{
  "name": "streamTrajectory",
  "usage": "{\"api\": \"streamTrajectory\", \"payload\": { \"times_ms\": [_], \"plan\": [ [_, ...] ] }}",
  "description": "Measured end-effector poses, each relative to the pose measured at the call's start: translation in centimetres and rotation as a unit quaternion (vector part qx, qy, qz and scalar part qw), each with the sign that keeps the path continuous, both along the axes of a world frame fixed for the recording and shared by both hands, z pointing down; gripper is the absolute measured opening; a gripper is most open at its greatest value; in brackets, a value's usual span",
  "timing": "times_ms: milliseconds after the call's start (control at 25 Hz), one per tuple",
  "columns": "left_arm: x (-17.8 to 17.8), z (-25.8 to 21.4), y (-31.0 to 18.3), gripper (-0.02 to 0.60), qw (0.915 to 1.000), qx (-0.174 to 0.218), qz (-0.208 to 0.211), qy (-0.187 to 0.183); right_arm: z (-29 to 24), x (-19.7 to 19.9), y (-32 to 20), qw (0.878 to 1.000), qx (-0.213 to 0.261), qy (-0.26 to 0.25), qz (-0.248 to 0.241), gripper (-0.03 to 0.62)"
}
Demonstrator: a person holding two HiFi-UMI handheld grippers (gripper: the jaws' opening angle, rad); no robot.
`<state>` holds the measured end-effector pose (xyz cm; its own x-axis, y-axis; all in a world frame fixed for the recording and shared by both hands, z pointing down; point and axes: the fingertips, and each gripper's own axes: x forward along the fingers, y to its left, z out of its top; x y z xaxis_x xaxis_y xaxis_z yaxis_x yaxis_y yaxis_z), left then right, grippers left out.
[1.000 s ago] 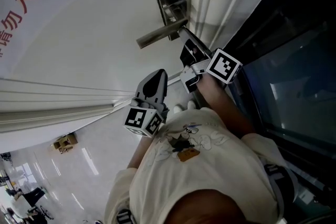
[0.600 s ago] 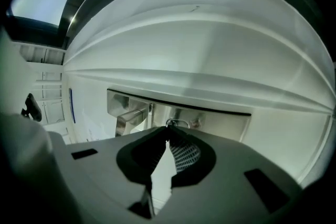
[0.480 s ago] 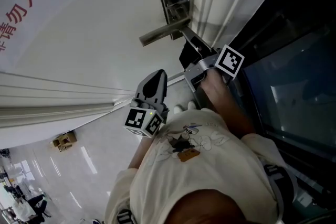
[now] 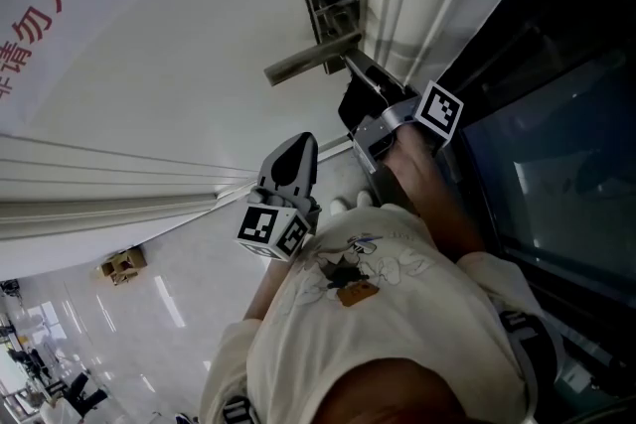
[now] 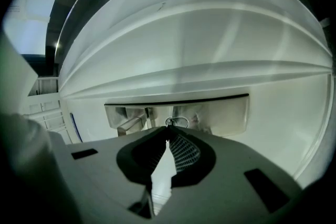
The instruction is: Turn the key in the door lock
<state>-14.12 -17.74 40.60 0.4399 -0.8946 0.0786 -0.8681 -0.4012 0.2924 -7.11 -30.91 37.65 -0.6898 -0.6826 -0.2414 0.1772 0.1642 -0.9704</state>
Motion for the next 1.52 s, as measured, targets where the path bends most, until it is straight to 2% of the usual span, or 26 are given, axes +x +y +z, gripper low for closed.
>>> {"api": "streamTrajectory", "payload": {
  "times_ms": [80, 160, 200, 240, 280, 400, 520, 560, 640, 800, 1120, 1240, 1520],
  "plan": [
    [0.1, 0.0, 0.0, 0.005, 1.0000, -0.001, 0.000, 0.001, -0.1, 0.0, 0.0, 1.000, 0.011, 0.012, 0.000, 0.021],
    [0.2, 0.0, 0.1, 0.005, 1.0000, -0.001, 0.000, 0.002, 0.0, 0.0, -0.1, 0.998, 0.033, 0.048, 0.003, 0.030],
    [0.2, 0.0, 0.1, 0.005, 1.0000, -0.001, 0.000, 0.002, 0.1, -0.1, 0.0, 0.997, 0.040, 0.061, 0.003, 0.074],
    [0.3, 0.0, 0.1, 0.005, 1.0000, -0.002, 0.000, 0.002, 0.1, -0.1, 0.0, 0.997, 0.046, 0.066, 0.000, 0.152],
    [0.3, 0.0, 0.2, 0.006, 1.0000, -0.002, 0.000, 0.002, 0.0, -0.1, 0.2, 0.996, 0.054, 0.068, -0.004, 0.183],
    [0.4, 0.0, 0.3, 0.005, 1.0000, -0.002, 0.000, 0.002, -0.4, 0.7, 1.0, 0.990, 0.098, 0.103, 0.003, 0.181],
    [0.3, 0.0, 0.2, 0.005, 1.0000, -0.001, 0.000, 0.003, -0.8, 1.9, 1.9, 0.977, 0.149, 0.150, 0.017, 0.177],
    [0.4, 0.0, 0.2, 0.006, 1.0000, 0.000, 0.001, 0.003, -1.0, 2.2, 2.3, 0.972, 0.167, 0.166, 0.021, 0.155],
    [0.6, 0.0, 0.1, 0.005, 1.0000, 0.000, 0.004, 0.004, -1.3, 2.7, 3.2, 0.955, 0.206, 0.210, 0.031, 0.100],
    [0.9, -0.1, -0.1, 0.005, 0.9999, 0.002, 0.010, 0.001, -1.4, 3.5, 4.7, 0.908, 0.281, 0.304, 0.058, 0.031],
    [2.0, -0.5, -0.4, 0.005, 0.9996, 0.010, 0.023, -0.010, -0.2, 2.2, 8.0, 0.820, 0.371, 0.433, 0.057, 0.011],
    [2.3, -0.5, -0.4, 0.006, 0.9995, 0.010, 0.027, -0.013, 0.7, 1.4, 9.1, 0.799, 0.386, 0.458, 0.046, 0.008],
    [3.0, -0.6, 0.0, 0.005, 0.9988, 0.016, 0.041, -0.022, 2.3, -0.1, 11.1, 0.772, 0.403, 0.490, 0.021, 0.007]
  ]
}}
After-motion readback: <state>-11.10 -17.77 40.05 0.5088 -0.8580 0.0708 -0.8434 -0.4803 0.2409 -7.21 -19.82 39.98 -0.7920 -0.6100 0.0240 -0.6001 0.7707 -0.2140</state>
